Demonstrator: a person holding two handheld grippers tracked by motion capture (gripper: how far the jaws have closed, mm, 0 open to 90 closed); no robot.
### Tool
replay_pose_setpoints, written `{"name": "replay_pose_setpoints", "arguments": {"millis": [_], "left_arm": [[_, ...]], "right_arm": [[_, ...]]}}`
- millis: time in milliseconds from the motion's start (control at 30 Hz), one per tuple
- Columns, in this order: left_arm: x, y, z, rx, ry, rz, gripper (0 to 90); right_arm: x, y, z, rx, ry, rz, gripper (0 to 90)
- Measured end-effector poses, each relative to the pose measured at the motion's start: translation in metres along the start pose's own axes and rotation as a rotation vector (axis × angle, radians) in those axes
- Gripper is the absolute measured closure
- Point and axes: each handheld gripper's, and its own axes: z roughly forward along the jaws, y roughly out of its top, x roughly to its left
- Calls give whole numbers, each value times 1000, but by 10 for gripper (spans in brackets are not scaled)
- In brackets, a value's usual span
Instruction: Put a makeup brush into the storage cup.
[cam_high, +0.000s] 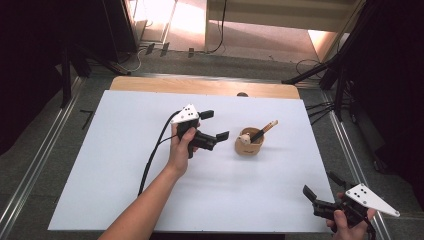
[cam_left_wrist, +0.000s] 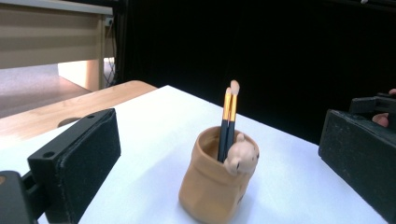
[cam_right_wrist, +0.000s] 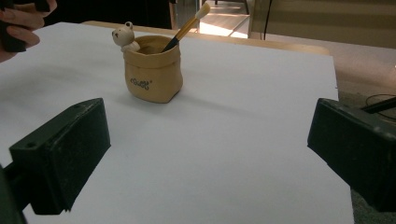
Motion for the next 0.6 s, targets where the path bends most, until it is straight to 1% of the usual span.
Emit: {"name": "replay_pose_setpoints", "arguments": {"millis": [67,100,233,367,433,500,600], "left_arm": [[0,-2,-6,3,11,-6,0],[0,-3,-9,3,18,-2,0],[0,-7,-21,7,27,3,0],[-2,-9,-32,-6,23,-12,0],[-3,-10,-38,4,33,0,0],[-4,-11,-44,-4,37,0,0],[-5,-11,-54,0,54,11,0]], "right_arm": [[0,0,0,2,1,-4,0],[0,0,0,3,0,-4,0],[1,0,1,5,0,-6,0],[1,0,2,4,1,-9,0],[2,0,2,8,-2,-7,0],[2,0,2,8,-1,-10,0],[2,0,2,8,-3,-10,0]]}}
